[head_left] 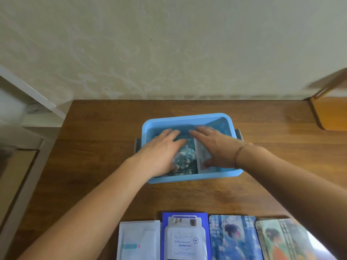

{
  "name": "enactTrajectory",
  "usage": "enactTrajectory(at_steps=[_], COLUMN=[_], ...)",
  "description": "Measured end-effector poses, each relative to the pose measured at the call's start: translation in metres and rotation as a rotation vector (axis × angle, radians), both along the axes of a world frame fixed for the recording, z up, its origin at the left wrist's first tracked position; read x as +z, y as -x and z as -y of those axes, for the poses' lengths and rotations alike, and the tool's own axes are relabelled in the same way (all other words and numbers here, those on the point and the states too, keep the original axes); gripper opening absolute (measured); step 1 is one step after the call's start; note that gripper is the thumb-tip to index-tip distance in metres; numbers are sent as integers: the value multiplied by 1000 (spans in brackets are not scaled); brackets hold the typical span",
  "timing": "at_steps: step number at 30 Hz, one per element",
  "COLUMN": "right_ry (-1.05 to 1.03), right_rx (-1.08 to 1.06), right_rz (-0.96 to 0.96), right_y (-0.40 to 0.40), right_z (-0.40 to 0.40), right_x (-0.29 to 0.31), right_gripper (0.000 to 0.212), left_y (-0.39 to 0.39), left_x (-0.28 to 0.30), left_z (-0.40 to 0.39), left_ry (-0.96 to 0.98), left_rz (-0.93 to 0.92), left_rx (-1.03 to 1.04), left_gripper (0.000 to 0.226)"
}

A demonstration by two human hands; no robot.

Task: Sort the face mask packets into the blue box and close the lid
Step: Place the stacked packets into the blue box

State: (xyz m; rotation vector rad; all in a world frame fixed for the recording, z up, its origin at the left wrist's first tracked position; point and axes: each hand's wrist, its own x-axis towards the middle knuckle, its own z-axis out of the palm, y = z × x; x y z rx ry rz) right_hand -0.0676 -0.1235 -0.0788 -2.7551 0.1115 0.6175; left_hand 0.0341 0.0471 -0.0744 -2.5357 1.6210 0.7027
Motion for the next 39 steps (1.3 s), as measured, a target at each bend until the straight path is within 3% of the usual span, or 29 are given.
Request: enactTrajectory(at_steps=[2,5,7,9,11,14,19,25,32,34,37,39], right_ry=[-125,-345,-357,-291,-237,-297,-292,-166,-291,-417,-537,-506], right_rx=[-154,-538,-821,-1092,-1295,-1510,-1573,-1574,-1502,-1529,-1549,-1450], right_rz=[210,572,650,570,389,115,-39,-71,-87,-35,141,220], right_y=[27,98,154,215,271,326,342,337,336,340,344,344], right_z=[10,24,31,34,28,9,-19,-31,-37,-39,-30,-17], right_x=[27,52,42,12,-23,-60,-80,-98,-87,-84,-76,-66], right_gripper=[83,52,36,27,27,37,33,50,34,34,30,29], left_y=[8,36,69,109,148,198,243,250,255,253,241,226], left_x=[15,30,27,12,-15,-58,-91,-94,-97,-98,-87,-83], left_z=[-4,-3,10,30,51,71,82,92,85,85,105,128], left_ry=[167,610,775,788,679,448,102,2,55,64,1,-91], left_rz=[5,-26,-69,-150,-188,-173,-157,-189,-200,-287,-622,-834], left_rx=[25,7,-112,-319,-511,-602,-597,-550,-499,-449,-185,-33], left_gripper=[72,46,34,30,30,36,65,76,79,91,103,95])
